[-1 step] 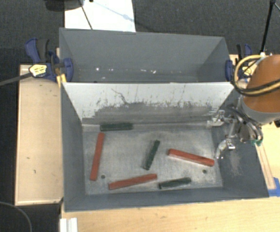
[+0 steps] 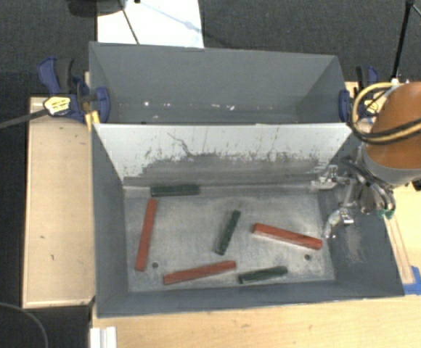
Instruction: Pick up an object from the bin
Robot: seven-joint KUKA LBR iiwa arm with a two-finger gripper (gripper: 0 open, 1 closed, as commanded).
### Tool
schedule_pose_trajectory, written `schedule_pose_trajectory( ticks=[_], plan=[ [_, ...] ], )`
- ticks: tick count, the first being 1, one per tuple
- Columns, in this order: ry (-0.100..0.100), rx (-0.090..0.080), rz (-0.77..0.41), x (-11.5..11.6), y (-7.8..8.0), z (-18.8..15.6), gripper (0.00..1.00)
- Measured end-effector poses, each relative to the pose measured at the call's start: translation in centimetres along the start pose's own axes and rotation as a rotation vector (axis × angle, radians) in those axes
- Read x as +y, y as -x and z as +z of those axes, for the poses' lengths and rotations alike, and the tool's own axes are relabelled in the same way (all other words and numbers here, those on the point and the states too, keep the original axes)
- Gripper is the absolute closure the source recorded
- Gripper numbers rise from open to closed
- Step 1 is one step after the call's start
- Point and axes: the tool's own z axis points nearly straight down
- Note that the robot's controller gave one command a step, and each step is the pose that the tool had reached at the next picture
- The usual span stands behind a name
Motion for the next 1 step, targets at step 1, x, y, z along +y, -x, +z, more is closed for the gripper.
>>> schedule_pose_trajectory(
  ticks=[1],
  plan=[
    [0.000,-0.003,0.053,1.50,-1.52,6.79,1.00]
  ],
)
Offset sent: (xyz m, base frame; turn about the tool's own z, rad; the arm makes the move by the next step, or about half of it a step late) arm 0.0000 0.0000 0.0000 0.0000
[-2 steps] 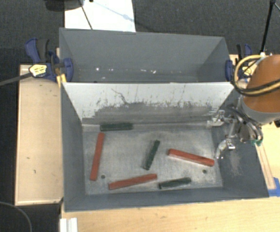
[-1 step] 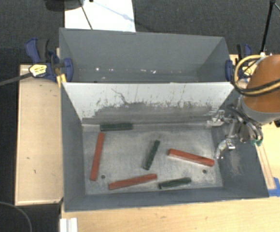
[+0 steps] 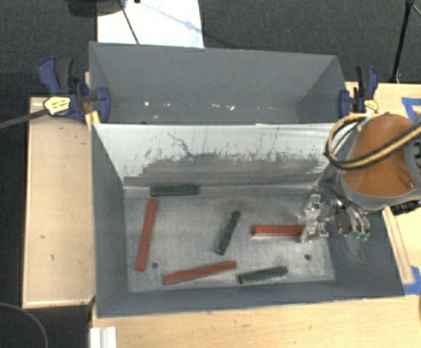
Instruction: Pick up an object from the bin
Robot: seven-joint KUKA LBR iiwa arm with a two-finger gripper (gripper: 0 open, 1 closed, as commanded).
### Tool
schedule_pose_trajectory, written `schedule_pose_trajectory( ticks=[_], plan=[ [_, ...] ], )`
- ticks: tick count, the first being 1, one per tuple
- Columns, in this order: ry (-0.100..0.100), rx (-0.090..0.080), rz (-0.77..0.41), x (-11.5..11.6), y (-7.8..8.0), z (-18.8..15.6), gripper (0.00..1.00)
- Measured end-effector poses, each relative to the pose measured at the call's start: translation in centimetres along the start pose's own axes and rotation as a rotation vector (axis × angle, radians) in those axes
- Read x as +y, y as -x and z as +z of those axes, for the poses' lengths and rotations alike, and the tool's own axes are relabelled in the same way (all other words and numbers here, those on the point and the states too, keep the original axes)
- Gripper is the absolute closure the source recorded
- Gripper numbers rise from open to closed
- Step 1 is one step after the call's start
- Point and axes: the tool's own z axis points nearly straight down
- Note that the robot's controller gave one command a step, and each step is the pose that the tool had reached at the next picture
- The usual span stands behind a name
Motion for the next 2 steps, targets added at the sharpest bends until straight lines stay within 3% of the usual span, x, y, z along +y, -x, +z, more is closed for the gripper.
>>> schedule_pose_trajectory(
  ticks=[1,2],
  plan=[
    [0.000,0.000,-0.001,0.0,0.0,0.0,1.00],
    [-0.001,-0.004,0.022,0.9,0.6,-16.8,1.00]
  ],
)
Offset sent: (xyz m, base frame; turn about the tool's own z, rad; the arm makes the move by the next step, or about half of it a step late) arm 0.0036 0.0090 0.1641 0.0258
